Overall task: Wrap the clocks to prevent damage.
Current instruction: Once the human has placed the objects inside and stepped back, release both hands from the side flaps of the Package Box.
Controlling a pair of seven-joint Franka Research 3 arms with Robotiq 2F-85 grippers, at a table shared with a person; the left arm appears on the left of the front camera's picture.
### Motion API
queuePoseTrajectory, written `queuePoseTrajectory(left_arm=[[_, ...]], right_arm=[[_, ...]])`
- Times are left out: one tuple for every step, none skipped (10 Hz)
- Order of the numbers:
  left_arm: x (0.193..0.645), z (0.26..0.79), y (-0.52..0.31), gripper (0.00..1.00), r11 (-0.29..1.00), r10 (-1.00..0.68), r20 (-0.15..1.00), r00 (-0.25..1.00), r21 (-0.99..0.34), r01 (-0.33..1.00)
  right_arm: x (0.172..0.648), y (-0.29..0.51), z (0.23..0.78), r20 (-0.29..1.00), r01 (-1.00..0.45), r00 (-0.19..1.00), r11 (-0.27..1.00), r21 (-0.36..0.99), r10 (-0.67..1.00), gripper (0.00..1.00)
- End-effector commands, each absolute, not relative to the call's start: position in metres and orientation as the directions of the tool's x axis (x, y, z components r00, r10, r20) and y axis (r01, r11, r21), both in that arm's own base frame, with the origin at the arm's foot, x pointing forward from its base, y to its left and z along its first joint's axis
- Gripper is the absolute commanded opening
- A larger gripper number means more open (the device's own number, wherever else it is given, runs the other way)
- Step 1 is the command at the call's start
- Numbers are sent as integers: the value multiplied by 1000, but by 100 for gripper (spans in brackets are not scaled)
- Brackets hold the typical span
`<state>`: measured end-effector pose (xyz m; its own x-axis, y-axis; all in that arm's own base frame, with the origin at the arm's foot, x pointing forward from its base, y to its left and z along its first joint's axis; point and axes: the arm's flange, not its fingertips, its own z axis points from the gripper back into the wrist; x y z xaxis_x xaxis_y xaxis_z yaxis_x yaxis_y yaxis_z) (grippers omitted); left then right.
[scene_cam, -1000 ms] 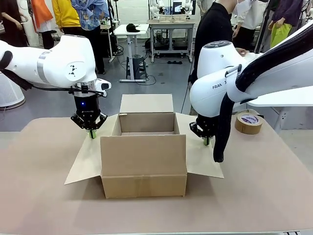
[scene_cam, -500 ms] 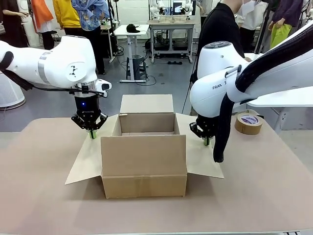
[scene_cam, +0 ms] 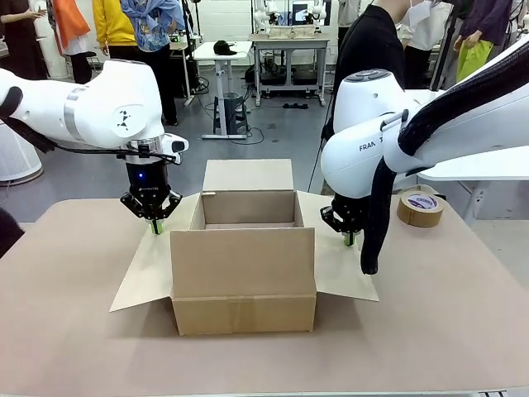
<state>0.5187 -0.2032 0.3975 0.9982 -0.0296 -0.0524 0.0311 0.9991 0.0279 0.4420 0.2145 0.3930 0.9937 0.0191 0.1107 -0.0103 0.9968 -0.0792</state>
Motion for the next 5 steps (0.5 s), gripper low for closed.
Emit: queuePoseTrajectory(left_arm=[[519, 397, -201, 1, 998, -35, -56, 998, 44, 37], [519, 397, -201, 1, 998, -35, -56, 998, 44, 37], [519, 397, -201, 1, 998, -35, -56, 998, 44, 37], [519, 397, -201, 1, 998, -35, -56, 998, 44, 37], [519, 397, -201, 1, 998, -35, -56, 998, 44, 37]], right_arm=[[441, 214, 393, 106, -8, 994, 996, -85, 17, 1], [441, 214, 393, 106, -8, 994, 996, -85, 17, 1], [441, 214, 393, 106, -8, 994, 996, -85, 17, 1], [441, 214, 393, 106, -8, 994, 996, -85, 17, 1], [441, 214, 393, 106, -8, 994, 996, -85, 17, 1]])
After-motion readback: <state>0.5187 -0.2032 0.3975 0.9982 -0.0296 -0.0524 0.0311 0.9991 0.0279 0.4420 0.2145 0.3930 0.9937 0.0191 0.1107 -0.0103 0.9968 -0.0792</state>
